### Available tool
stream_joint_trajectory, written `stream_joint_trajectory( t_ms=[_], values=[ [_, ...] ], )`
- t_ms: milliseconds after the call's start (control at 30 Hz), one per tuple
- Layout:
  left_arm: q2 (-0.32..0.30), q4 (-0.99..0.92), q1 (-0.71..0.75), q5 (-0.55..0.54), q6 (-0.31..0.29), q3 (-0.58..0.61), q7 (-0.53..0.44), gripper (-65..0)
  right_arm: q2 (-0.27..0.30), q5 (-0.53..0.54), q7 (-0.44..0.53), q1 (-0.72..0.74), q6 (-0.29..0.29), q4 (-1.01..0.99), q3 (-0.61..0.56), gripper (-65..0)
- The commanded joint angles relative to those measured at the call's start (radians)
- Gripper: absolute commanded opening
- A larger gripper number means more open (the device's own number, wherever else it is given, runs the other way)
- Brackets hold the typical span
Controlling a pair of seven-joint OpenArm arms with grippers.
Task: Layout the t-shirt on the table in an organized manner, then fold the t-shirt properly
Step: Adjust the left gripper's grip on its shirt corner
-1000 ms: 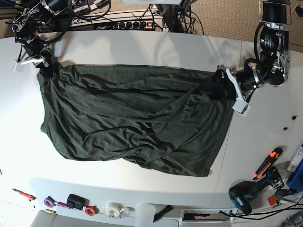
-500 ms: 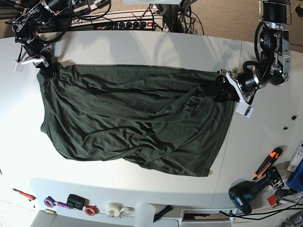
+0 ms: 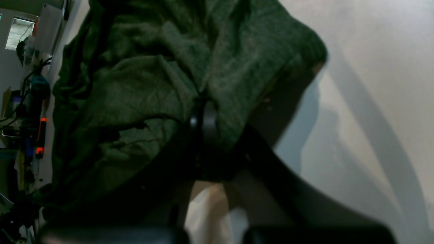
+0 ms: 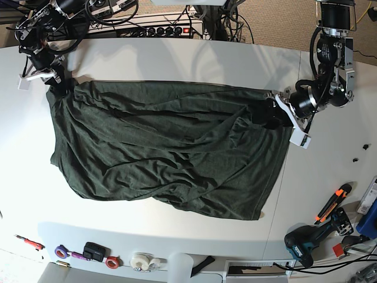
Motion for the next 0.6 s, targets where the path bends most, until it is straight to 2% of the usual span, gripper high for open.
stream_joint_trajectory(
  t_ms=[0,100,200,333,400,433,567],
  values=[
    [-0.008,0.014,-0.012,-0.018,-0.006,-0.005,-0.025,-48.0,0.008,0.013,-0.008,0.003,0.000,0.006,0.001,-65.0],
    [-0.008,0.014,-0.012,-0.018,-0.007,-0.005,-0.050,-65.0,0.008,0.013,-0.008,0.003,0.000,0.006,0.001,-65.0],
    [-0.009,0.015,-0.012,-0.019,-0.024,-0.006,-0.108,-65.0,0.008,0.013,-0.008,0.003,0.000,0.006,0.001,-65.0],
    [-0.009,0.016,-0.013,-0.087,-0.182,-0.035,-0.202,-65.0,0.008,0.013,-0.008,0.003,0.000,0.006,0.001,-65.0],
    [-0.009,0.016,-0.013,-0.127,-0.237,-0.058,-0.213,-65.0,0.008,0.013,-0.008,0.003,0.000,0.006,0.001,-65.0],
    [-0.009,0.016,-0.012,-0.137,-0.253,-0.069,-0.213,-65.0,0.008,0.013,-0.008,0.002,0.000,0.006,0.001,-65.0],
    [-0.013,0.016,-0.012,-0.139,-0.253,-0.103,-0.212,-65.0,0.008,0.013,-0.008,0.003,0.000,0.006,0.001,-65.0]
  ],
)
